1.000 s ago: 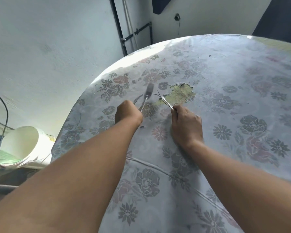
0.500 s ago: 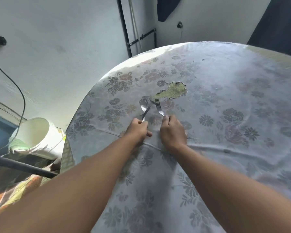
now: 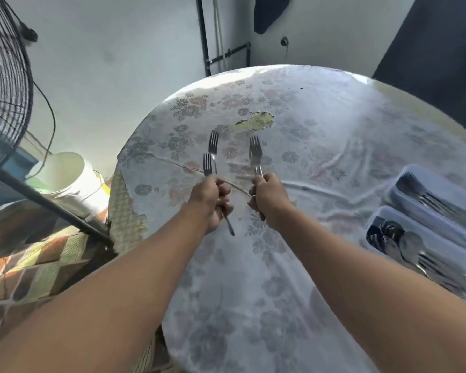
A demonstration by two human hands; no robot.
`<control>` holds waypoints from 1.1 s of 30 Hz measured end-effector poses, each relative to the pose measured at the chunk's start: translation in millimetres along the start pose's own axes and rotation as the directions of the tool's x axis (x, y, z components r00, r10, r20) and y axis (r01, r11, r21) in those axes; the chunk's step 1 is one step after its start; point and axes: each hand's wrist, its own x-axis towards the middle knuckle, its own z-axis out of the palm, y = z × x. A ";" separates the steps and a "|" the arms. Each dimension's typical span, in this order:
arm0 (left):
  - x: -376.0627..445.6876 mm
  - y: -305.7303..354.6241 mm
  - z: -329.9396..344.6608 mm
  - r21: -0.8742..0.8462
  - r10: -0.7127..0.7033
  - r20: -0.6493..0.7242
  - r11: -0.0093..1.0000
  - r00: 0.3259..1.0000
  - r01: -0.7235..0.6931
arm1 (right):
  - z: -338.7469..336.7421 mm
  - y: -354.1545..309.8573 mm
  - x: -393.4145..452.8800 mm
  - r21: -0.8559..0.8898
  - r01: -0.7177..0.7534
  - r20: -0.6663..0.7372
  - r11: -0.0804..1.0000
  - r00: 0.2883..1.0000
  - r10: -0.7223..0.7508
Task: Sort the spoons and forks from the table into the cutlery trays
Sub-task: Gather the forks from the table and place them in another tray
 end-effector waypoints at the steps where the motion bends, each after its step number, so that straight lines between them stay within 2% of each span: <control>1: -10.0 -5.9 -1.2 -0.010 0.002 0.022 1.000 1.000 -0.001 | -4.5 4.6 -11.4 -0.003 0.003 -0.001 1.000 1.000 -0.003; 9: -75.2 -53.4 -5.9 -0.008 0.090 0.147 0.996 0.985 -0.090 | -14.7 42.1 -75.8 0.036 0.074 -0.062 0.997 0.996 -0.072; 15: -105.7 -90.0 -8.6 -0.030 0.000 0.054 1.000 0.999 0.002 | -32.3 71.6 -114.2 0.003 0.093 0.006 0.996 0.996 -0.094; 19: -110.6 -102.6 9.4 -0.073 -0.011 0.028 0.997 1.000 0.013 | -56.7 75.9 -116.4 -0.010 0.117 0.078 0.993 0.990 -0.116; 24: -117.8 -127.7 72.0 -0.069 0.068 -0.110 0.995 0.992 -0.076 | -117.3 71.6 -104.4 -0.063 0.169 0.179 0.984 0.972 -0.155; 28: -124.0 -141.3 113.9 -0.160 0.051 -0.200 0.984 0.978 -0.084 | -160.8 69.6 -92.7 -0.104 0.188 0.249 0.977 0.955 -0.158; 33: -135.5 -160.9 166.5 -0.160 0.054 -0.249 0.982 0.967 -0.096 | -216.5 69.9 -84.6 -0.118 0.168 0.298 0.979 0.946 -0.127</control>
